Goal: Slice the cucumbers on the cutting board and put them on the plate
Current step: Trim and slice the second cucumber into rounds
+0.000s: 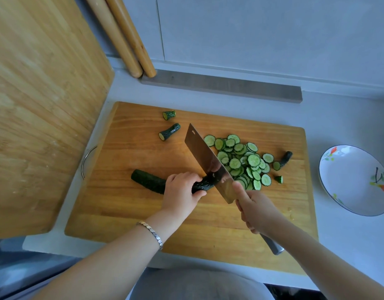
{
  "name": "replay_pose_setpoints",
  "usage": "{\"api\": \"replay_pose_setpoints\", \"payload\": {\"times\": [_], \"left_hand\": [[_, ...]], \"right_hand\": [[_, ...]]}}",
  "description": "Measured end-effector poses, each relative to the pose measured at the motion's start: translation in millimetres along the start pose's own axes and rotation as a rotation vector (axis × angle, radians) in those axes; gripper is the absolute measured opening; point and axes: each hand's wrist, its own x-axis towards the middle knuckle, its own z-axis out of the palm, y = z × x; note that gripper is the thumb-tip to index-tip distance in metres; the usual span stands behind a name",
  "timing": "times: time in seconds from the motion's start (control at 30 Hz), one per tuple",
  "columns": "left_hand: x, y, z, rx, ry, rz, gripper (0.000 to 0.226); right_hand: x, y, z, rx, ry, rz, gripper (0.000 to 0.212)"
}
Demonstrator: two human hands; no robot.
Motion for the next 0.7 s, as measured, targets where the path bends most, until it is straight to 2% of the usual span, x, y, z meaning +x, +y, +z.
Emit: {"api": "replay_pose_setpoints", "payload": {"times": [0.13, 0.37, 0.7], "left_hand": [[-2, 0, 0, 0.003, -0.004, 0.029, 0.030], [-3, -7, -4, -0.009, -0.017, 0.078, 0.033], [-1, -6, -5, -0.040, -0.034, 0.065, 0.030]], "right_hand": [[12, 5, 13, 0.003, 0.011, -0.017, 0.055], [6, 7, 7, 0.220, 0.020, 0.019, 0.055], [-12, -2, -6, 0.075, -0.012, -0.016, 0.056]]}}
